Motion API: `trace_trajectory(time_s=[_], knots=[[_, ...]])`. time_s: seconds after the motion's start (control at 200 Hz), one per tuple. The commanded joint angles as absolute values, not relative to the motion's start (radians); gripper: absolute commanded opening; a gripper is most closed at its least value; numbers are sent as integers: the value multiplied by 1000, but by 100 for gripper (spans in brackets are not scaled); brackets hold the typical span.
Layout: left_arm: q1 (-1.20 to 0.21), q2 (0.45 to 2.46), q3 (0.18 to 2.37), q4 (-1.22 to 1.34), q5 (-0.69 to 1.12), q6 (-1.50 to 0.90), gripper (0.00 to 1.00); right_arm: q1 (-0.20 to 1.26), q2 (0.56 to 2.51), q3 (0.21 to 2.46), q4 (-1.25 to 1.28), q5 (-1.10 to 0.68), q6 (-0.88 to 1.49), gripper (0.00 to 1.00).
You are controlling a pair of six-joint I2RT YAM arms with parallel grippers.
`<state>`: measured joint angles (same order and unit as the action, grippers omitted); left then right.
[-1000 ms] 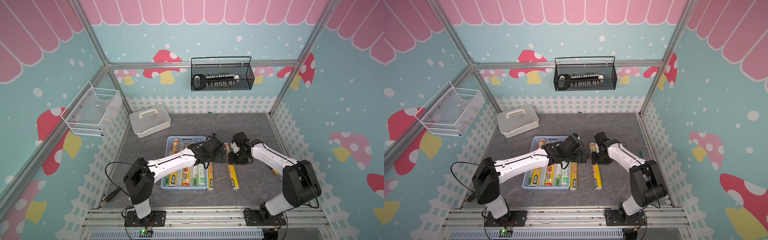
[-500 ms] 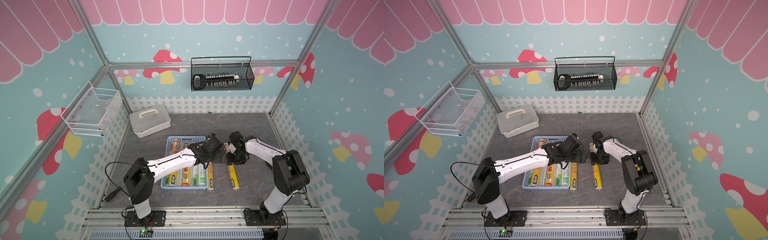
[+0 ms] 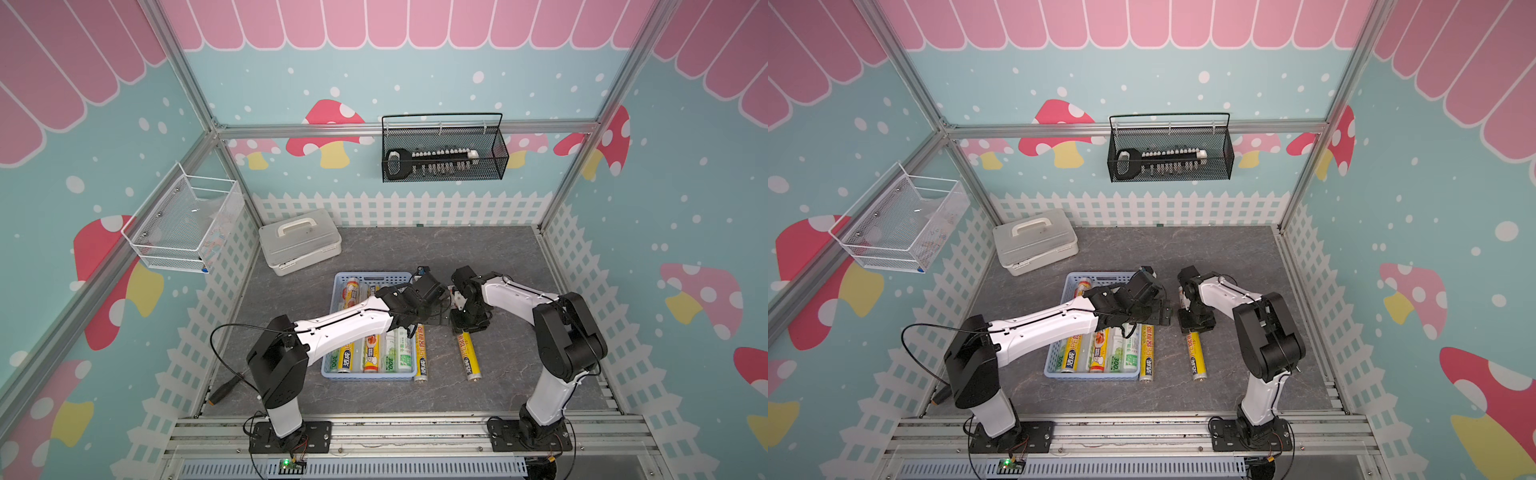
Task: Put the plastic wrap into the basket
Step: Pick up the plastic wrap from the center of the board.
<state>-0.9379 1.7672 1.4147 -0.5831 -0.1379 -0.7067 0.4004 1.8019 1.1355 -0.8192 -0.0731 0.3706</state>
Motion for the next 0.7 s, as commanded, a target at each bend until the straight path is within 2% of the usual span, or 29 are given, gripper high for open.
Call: trace_trajectory(time_s=[0.0,0.335,0.695], knots=[[-937,1753,1436,-595,-151,-709,99,411,1824,1145,-838,-51,368,54],[-936,1752,1433,-594,-156,-711,99,416,1829,1138,-833,-23,389,45],[-936,1712,1421,-594,-206,-719,99,417,1624,1132,-836,-4,436,32]])
